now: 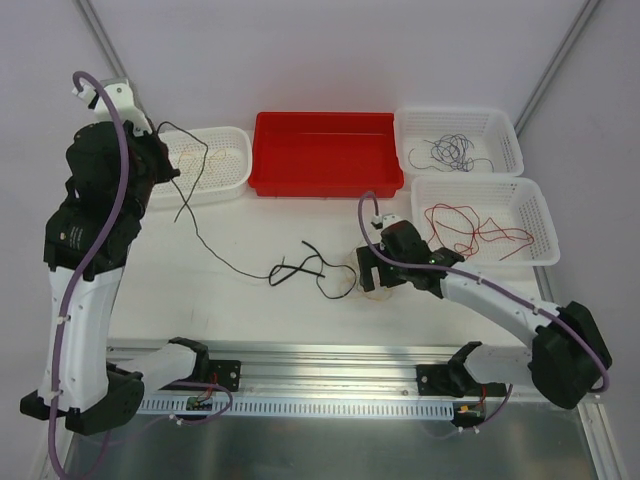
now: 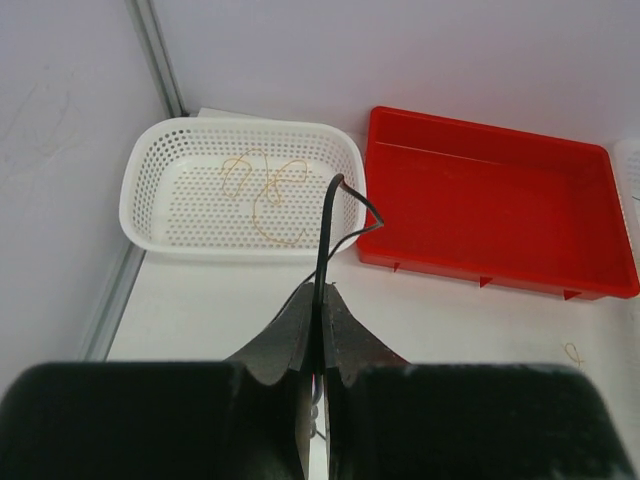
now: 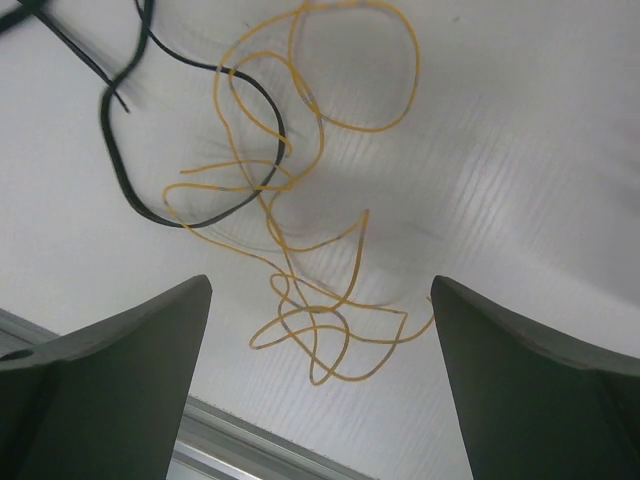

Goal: Untangle the cables

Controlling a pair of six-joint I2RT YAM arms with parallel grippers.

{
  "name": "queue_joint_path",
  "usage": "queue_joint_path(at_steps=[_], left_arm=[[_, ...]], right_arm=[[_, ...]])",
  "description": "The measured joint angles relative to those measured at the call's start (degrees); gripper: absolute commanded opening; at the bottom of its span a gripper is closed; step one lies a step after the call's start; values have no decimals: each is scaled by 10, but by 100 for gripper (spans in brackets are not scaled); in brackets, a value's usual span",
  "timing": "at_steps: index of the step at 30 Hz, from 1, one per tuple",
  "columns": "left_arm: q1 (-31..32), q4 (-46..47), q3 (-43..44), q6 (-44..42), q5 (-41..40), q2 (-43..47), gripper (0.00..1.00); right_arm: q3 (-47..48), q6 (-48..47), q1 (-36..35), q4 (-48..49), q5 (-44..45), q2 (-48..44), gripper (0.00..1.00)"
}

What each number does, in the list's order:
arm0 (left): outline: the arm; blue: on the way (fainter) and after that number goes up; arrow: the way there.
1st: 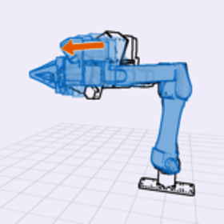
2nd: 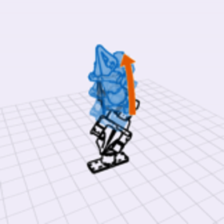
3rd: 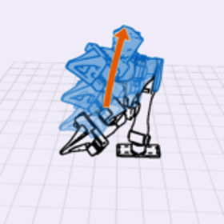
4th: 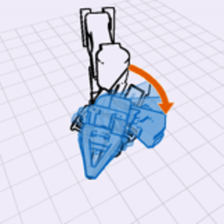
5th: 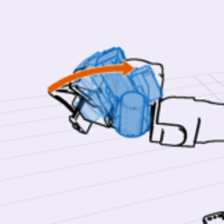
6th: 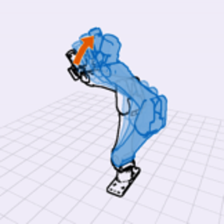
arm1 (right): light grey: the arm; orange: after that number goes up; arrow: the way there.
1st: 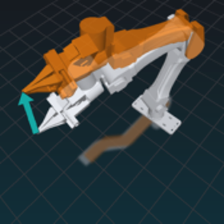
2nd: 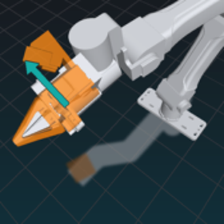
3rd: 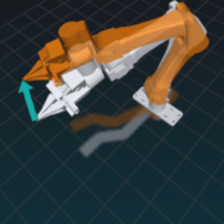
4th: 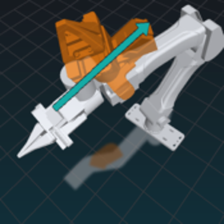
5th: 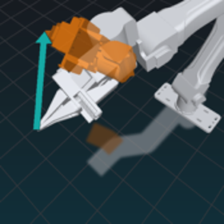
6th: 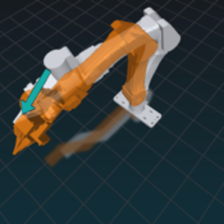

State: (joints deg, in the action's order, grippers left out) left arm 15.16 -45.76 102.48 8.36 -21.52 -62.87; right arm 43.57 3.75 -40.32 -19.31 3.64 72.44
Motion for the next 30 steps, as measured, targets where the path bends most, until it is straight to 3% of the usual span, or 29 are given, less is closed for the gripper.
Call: queue_joint_path(at_steps=[14, 30], left_arm=[[0, 46, 187, 43, 94, -170, 0], [0, 316, 228, 65, 136, -319, 0]], right_arm=[[1, -9, 0, -48, 5, -208, 98], [-10, -12, 0, -50, 5, -229, 98]])
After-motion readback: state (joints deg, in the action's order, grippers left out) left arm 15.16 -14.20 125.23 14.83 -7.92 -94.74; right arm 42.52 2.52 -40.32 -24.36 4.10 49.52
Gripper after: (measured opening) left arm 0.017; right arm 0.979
